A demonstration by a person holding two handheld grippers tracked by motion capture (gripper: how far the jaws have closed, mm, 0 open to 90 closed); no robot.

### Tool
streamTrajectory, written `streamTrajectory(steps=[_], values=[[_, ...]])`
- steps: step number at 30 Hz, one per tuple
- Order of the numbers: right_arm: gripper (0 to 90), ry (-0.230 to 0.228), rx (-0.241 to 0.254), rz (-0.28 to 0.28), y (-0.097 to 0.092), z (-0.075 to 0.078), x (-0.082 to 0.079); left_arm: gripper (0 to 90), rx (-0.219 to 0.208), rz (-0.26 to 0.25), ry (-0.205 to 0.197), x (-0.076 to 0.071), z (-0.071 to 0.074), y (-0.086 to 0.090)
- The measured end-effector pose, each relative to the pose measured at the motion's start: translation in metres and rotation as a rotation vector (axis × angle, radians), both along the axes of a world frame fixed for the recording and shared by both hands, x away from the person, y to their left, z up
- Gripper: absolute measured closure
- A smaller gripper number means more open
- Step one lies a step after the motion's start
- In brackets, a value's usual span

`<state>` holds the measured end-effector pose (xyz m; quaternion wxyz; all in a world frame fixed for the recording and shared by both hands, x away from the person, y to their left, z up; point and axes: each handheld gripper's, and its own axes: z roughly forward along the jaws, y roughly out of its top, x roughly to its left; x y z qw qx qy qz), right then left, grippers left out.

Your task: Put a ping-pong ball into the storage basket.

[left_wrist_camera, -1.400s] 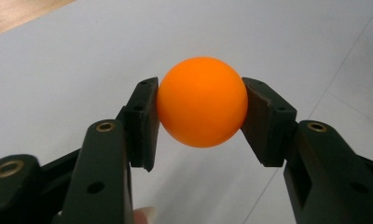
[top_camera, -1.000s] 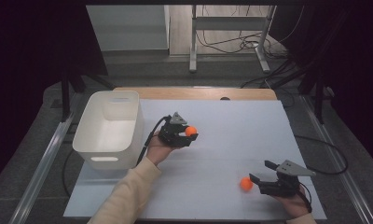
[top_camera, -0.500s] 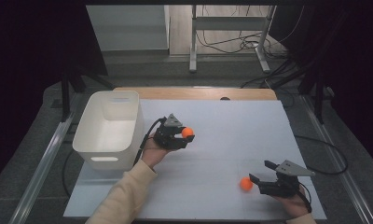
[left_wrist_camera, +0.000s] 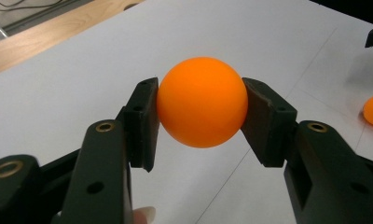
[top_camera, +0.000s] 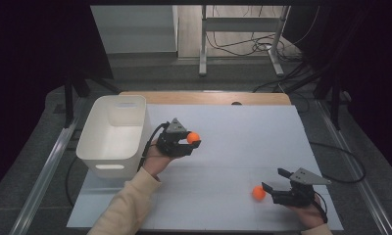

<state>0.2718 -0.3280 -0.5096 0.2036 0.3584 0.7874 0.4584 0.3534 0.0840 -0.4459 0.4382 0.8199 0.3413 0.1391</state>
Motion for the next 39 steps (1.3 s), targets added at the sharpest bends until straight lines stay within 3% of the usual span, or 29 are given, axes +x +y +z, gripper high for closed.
streamTrajectory(steps=[10, 39], values=[[16.5, -0.002, 0.0, 0.002, 0.0, 0.0, 0.0, 49.6, -0.005, 0.0, -0.05, -0.009, 0.015, 0.006], [16.5, -0.003, -0.001, 0.003, 0.001, 0.001, 0.0, 49.6, -0.059, 0.073, -0.099, -0.016, 0.043, 0.04]])
